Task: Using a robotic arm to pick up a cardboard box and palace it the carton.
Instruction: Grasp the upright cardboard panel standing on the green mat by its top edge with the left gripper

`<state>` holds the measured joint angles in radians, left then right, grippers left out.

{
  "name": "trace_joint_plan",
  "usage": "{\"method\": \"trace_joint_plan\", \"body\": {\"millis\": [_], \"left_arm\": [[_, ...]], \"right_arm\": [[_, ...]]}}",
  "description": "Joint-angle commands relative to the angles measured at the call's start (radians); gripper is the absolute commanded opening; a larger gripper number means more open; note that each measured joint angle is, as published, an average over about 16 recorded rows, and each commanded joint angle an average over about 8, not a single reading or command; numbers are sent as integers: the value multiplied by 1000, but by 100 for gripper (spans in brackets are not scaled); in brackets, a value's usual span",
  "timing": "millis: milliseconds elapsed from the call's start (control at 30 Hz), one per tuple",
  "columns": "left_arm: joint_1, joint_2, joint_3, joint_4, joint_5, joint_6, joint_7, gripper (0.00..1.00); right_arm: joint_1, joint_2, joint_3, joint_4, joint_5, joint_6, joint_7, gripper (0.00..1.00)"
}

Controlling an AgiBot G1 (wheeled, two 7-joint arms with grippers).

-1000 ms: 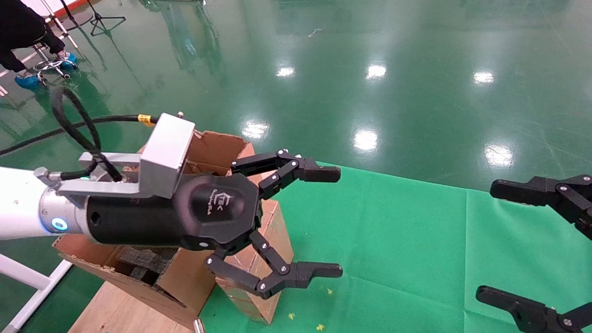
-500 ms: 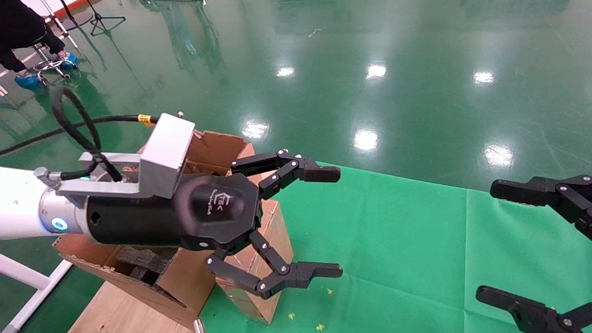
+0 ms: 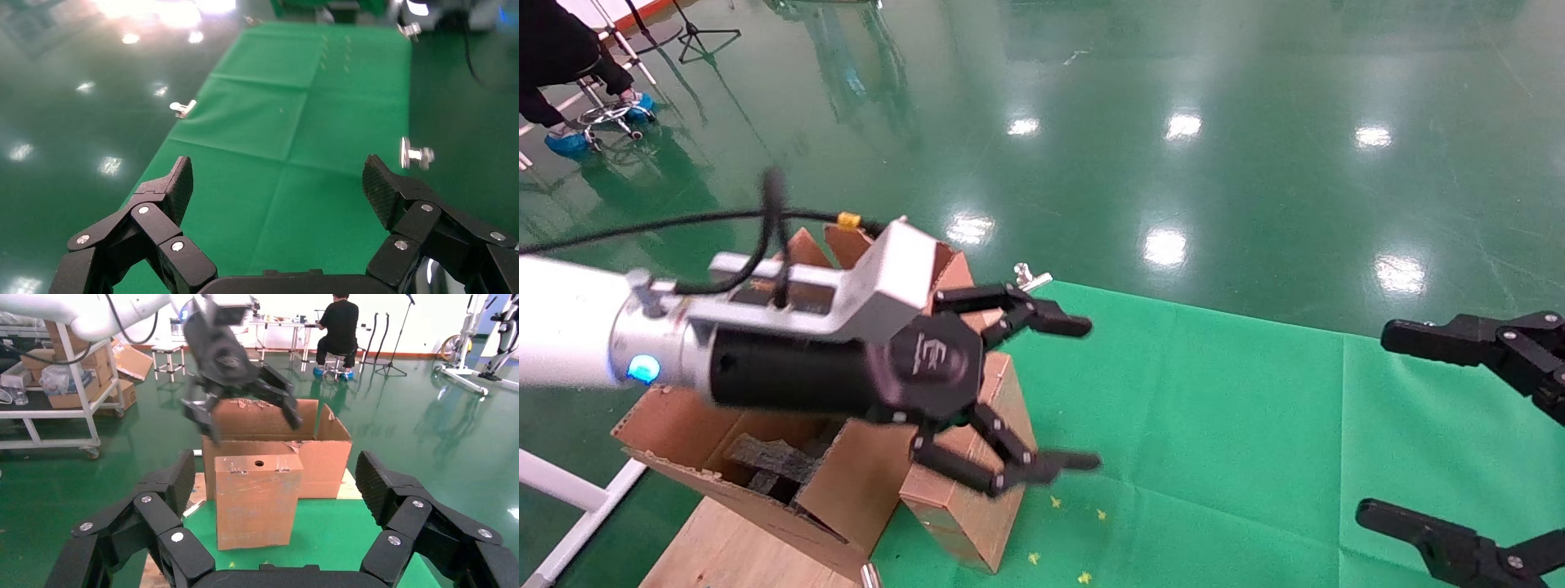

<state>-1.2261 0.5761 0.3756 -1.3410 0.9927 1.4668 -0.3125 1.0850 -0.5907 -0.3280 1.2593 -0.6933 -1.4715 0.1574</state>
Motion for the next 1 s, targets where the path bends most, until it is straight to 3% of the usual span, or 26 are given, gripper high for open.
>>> {"method": "trace_joint_plan", "body": {"millis": [33,300,533,667,800,1000], "left_arm": [[-47,-1,25,-11,60,-5,-40,100],[-103,7,54,-3,115,21,-55,100],[-230,26,126,-9,331,14,-182,100],[-328,66,191,-7,506,26,-339,100],[-398,113,256,-2,659,52,-575,100],[-449,161,318,1,748,85,-883,100]], "right_arm": [[0,0,0,0,0,0,0,0],[0,0,0,0,0,0,0,0],[0,0,0,0,0,0,0,0],[0,0,0,0,0,0,0,0],[0,0,0,0,0,0,0,0],[0,0,0,0,0,0,0,0]]}}
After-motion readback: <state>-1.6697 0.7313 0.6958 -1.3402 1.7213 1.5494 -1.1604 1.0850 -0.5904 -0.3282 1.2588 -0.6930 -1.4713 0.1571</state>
